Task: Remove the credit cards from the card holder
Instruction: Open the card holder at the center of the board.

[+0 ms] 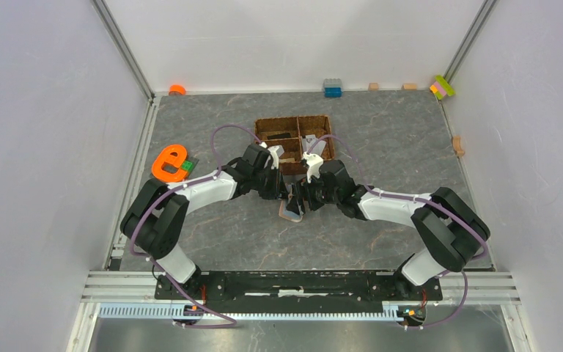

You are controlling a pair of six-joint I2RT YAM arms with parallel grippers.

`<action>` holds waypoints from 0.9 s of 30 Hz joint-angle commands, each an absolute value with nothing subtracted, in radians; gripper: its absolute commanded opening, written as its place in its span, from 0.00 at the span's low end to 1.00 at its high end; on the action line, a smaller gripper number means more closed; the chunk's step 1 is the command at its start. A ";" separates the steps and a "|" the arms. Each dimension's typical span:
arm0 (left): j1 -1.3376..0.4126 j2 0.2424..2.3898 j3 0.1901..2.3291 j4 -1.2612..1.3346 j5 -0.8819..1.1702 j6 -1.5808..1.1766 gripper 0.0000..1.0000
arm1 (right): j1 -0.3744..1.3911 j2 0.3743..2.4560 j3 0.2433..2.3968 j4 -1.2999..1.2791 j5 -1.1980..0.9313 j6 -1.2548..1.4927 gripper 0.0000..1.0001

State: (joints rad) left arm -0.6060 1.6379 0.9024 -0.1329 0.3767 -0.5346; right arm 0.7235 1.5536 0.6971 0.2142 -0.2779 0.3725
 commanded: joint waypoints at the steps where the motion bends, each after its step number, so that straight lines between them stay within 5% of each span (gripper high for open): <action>1: -0.605 1.643 0.927 -0.114 0.413 -0.557 0.04 | 0.722 1.574 0.727 0.230 -0.283 0.365 0.80; 16: -0.604 1.642 0.928 -0.113 0.416 -0.558 0.04 | 0.722 1.592 0.757 0.164 -0.210 0.352 0.57; 27: -0.605 1.636 0.926 -0.115 0.414 -0.557 0.04 | 0.723 1.651 0.833 0.014 -0.027 0.311 0.58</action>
